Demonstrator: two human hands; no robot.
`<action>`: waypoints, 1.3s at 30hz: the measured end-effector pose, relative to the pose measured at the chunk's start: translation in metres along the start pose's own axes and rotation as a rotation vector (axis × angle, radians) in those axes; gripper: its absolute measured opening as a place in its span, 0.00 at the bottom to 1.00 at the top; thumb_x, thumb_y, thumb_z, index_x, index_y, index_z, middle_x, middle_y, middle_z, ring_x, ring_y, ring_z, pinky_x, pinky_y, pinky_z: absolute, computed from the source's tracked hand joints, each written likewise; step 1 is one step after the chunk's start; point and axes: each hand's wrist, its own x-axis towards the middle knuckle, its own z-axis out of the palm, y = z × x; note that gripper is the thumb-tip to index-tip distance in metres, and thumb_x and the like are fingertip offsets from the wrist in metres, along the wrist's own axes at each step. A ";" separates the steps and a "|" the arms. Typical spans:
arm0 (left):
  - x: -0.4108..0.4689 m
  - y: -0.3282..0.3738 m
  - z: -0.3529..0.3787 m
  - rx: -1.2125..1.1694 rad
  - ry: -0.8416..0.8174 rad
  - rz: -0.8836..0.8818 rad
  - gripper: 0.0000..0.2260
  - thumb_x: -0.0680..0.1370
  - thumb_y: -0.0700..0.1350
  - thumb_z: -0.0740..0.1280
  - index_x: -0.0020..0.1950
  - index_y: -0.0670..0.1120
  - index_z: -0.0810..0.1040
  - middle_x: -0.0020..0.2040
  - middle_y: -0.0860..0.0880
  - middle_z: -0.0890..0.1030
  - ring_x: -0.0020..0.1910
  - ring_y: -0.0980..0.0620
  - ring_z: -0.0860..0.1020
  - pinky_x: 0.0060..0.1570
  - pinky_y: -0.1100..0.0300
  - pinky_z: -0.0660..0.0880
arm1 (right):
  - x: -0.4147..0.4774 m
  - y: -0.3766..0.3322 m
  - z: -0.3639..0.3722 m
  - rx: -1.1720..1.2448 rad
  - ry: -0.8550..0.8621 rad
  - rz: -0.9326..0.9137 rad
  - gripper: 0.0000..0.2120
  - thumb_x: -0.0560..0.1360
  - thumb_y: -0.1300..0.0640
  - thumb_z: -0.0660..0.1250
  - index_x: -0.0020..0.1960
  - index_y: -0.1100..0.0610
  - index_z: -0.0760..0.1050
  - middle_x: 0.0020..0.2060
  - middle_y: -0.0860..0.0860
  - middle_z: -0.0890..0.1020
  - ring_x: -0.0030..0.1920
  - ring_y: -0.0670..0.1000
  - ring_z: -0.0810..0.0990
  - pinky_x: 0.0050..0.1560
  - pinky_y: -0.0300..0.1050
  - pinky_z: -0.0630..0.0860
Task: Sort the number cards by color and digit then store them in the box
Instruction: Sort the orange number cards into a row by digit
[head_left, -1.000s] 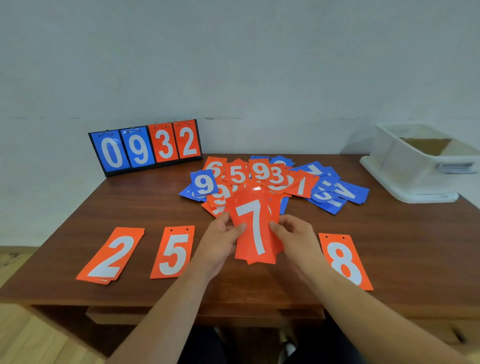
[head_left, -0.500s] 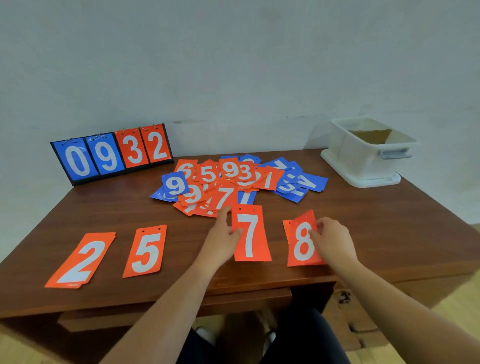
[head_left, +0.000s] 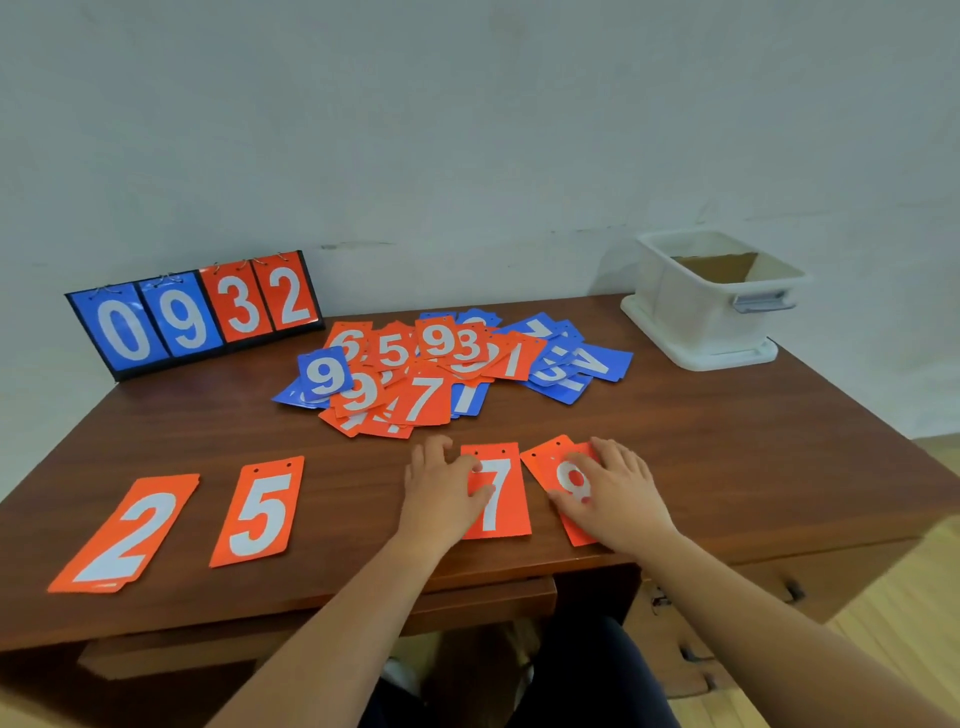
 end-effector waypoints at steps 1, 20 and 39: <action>0.000 -0.001 0.002 -0.001 -0.016 0.025 0.21 0.79 0.58 0.66 0.71 0.56 0.73 0.77 0.51 0.61 0.76 0.50 0.58 0.72 0.51 0.63 | 0.000 -0.001 0.003 -0.029 -0.021 -0.012 0.31 0.75 0.31 0.57 0.73 0.45 0.65 0.76 0.52 0.61 0.77 0.54 0.56 0.76 0.52 0.53; 0.045 0.059 0.022 0.035 -0.176 0.257 0.22 0.84 0.53 0.55 0.78 0.51 0.62 0.77 0.50 0.65 0.77 0.53 0.61 0.75 0.52 0.55 | 0.006 0.025 -0.005 0.151 -0.041 -0.023 0.28 0.78 0.39 0.61 0.73 0.53 0.66 0.75 0.48 0.64 0.75 0.50 0.60 0.74 0.47 0.56; 0.106 -0.041 -0.024 0.045 0.041 -0.114 0.27 0.79 0.54 0.67 0.75 0.47 0.66 0.75 0.46 0.67 0.73 0.47 0.66 0.71 0.53 0.66 | 0.119 -0.052 -0.022 0.209 -0.075 -0.161 0.26 0.78 0.46 0.63 0.71 0.57 0.67 0.67 0.53 0.71 0.67 0.53 0.70 0.67 0.51 0.70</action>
